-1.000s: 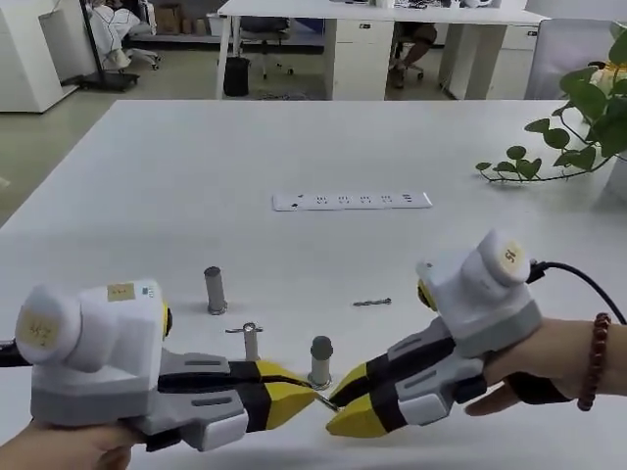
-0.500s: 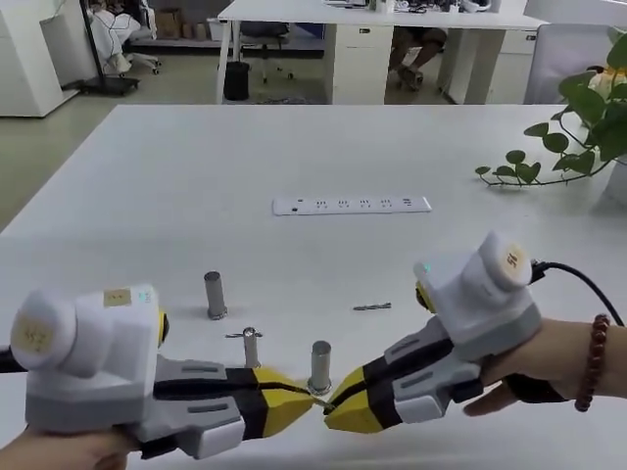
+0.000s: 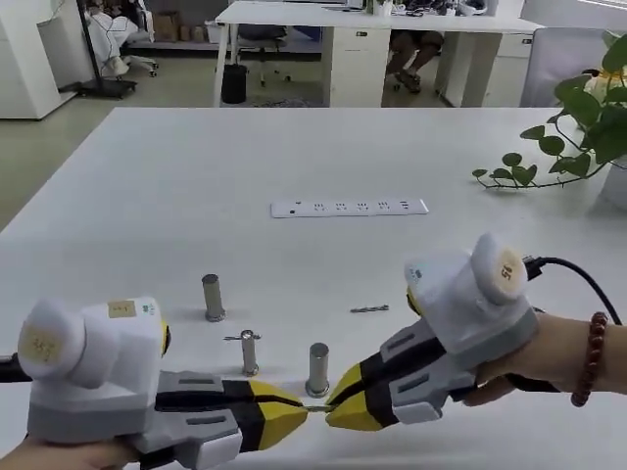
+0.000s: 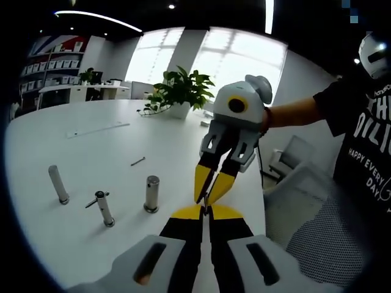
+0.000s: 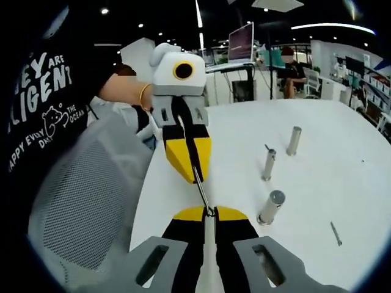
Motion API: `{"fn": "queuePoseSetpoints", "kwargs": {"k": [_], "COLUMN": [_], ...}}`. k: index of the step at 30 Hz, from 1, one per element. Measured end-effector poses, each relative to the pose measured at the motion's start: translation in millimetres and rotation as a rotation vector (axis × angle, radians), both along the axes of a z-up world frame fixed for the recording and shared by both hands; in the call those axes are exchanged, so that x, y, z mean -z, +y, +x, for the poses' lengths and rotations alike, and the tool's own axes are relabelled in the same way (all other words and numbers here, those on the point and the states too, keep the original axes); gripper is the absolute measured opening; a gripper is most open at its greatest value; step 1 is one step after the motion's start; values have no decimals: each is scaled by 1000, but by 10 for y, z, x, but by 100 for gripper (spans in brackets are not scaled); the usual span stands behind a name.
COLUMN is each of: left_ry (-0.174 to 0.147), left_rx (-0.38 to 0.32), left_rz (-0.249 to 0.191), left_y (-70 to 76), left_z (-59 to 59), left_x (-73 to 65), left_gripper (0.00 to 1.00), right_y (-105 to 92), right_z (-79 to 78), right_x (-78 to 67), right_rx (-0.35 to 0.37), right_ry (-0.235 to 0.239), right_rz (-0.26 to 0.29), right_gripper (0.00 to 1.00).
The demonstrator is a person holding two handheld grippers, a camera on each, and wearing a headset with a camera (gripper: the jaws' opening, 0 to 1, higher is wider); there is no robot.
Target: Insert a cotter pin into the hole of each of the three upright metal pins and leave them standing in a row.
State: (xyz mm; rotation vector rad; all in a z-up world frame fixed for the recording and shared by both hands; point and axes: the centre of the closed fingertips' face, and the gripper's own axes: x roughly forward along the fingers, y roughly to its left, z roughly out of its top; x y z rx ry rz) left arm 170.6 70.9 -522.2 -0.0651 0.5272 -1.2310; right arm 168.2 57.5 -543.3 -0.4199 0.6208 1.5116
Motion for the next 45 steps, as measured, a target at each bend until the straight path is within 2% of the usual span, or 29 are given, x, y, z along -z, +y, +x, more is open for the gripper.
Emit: {"fn": "queuePoseSetpoints", "kwargs": {"k": [6, 14, 17, 19, 21, 24, 29, 30, 32, 39, 45], "left_ry": [-10, -19, -21, -35, -37, -59, -120, -143, -168, -193, -226], "left_rx": [-5, -17, -22, -31, -43, -64, -99, -117, -144, -199, -252], "left_rz": [20, 28, 33, 41, 40, 49, 80, 84, 82, 92, 124], "left_y": [-16, -16, -20, -12, -9, 8, 26, 35, 40, 38, 59], "left_z": [0, 27, 36, 59, 76, 122, 170, 199, 226, 283, 362], "left_x": [26, 56, 58, 61, 57, 65, 96, 95, 87, 130, 143], "left_gripper": [0, 1, 8, 12, 14, 18, 21, 22, 23, 23, 25], "right_y": [-13, -23, -34, -39, -49, -67, -129, -145, -168, -270, -355], "right_z": [25, 60, 93, 110, 127, 161, 260, 284, 322, 433, 519], "right_x": [33, 44, 51, 54, 59, 72, 97, 102, 107, 145, 146], "right_rx": [-26, -34, -26, -22, -19, -12, 15, 21, 30, 51, 82], "right_ry": [-61, -95, -110, -117, -126, -143, -175, -179, -190, -218, -231], "right_rz": [-36, -53, -59, -62, -66, -76, -95, -99, -105, -129, -132], "right_gripper": [0, 0, 0, 0, 0, 0, 0, 0, 0, 0, 0]}}
